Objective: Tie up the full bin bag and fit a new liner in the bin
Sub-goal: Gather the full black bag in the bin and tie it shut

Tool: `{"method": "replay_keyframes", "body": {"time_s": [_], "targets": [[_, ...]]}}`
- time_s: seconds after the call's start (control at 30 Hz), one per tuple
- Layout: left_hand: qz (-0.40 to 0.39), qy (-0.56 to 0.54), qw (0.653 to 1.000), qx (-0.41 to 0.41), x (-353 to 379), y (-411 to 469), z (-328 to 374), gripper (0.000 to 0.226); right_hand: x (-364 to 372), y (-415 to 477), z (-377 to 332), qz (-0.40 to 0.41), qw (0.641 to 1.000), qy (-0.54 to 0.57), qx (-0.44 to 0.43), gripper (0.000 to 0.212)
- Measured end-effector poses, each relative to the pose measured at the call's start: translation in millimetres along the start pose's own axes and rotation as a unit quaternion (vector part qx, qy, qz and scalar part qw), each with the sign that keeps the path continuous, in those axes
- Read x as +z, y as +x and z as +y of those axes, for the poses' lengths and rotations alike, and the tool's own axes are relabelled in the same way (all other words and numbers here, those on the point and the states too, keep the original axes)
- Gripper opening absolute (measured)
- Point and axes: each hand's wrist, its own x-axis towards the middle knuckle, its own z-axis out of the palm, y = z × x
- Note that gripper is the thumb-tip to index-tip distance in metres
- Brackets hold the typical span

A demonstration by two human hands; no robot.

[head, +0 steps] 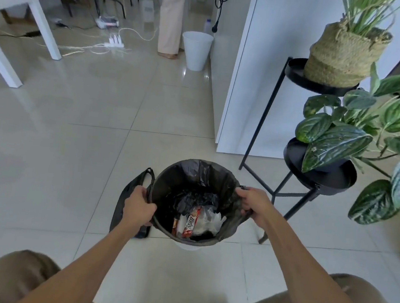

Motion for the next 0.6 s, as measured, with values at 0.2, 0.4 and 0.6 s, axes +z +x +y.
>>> {"method": "replay_keyframes", "body": {"time_s": [0.2, 0.4, 0.6], "targets": [[0.034, 0.086, 0.995, 0.041, -12.2, -12.9, -9.1, 0.023, 30.0, -6.2, -15.9, 0.025, 0.994, -0.002, -0.109, 0.012], [0.055, 0.104, 0.993, 0.018, -14.5, -23.2, -7.5, 0.019, 66.4, -40.0, -51.8, -0.218, 0.961, 0.035, -0.168, 0.020], [0.081, -0.165, 0.980, -0.079, -43.3, -24.4, 6.8, 0.010, 34.4, -57.5, -51.5, -0.252, 0.943, 0.150, -0.155, 0.036]]}}
